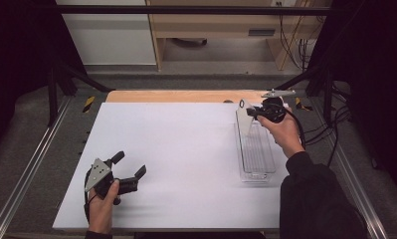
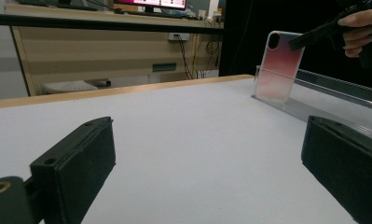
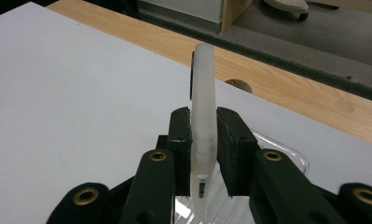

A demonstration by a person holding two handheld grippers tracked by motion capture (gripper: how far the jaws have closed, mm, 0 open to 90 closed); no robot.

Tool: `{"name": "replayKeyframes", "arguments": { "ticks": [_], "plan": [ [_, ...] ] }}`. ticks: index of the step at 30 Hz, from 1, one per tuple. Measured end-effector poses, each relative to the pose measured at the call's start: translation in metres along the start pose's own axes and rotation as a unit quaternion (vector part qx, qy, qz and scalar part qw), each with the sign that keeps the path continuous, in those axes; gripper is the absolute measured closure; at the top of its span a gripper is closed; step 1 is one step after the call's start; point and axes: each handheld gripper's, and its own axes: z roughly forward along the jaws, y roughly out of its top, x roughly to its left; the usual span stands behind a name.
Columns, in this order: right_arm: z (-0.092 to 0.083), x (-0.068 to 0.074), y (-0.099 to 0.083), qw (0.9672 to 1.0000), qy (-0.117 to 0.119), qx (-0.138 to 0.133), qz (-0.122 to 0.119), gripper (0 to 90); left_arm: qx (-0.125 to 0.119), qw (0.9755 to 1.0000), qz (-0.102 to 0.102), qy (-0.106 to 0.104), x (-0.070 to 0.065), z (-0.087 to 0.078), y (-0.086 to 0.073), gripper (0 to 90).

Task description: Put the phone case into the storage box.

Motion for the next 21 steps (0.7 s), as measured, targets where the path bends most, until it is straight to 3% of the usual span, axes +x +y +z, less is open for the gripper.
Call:
{"name": "replayKeyframes", "arguments": {
  "ticks": [13,17,21],
  "plan": [
    [-0.003,0.000,-0.014,0.9992,-0.032,0.015,0.020,55.9,0.000,1.0000,0.000,-0.001,-0.001,0.001,0.000,2.3],
    [-0.005,0.000,-0.017,0.9986,-0.044,0.017,0.026,56.8,-0.001,1.0000,-0.001,-0.002,-0.001,0.001,0.000,2.4],
    [-0.004,-0.001,-0.017,0.9978,-0.057,0.026,0.022,66.7,0.001,1.0000,0.000,-0.003,-0.002,0.002,0.000,2.3]
  ]
}}
